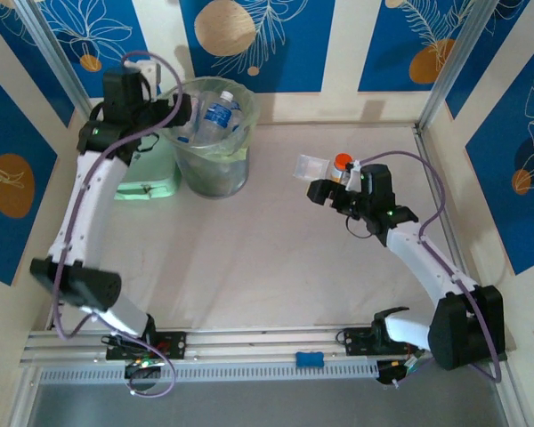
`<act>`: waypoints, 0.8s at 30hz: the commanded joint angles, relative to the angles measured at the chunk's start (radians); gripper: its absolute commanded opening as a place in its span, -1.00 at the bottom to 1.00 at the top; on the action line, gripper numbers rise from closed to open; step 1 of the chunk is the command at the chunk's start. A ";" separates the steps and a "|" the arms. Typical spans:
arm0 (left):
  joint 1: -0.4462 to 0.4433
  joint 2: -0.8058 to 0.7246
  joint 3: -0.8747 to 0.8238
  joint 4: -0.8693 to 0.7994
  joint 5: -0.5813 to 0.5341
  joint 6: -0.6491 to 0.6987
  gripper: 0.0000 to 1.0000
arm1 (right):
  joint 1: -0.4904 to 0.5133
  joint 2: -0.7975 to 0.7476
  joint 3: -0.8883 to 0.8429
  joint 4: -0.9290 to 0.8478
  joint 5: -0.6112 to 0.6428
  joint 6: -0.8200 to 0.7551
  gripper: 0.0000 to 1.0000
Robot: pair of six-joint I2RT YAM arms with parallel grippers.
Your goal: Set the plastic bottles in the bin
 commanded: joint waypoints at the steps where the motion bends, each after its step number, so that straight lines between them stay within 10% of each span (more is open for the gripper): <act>1: 0.005 -0.141 -0.269 0.229 -0.029 -0.005 0.99 | -0.052 0.029 0.035 -0.003 0.124 -0.140 0.98; 10: 0.005 -0.412 -0.863 0.464 -0.140 -0.015 0.99 | -0.196 0.101 -0.157 0.366 0.269 -0.299 0.98; 24: 0.005 -0.343 -1.292 0.903 -0.280 0.078 0.99 | -0.205 0.283 -0.313 0.764 0.329 -0.417 0.96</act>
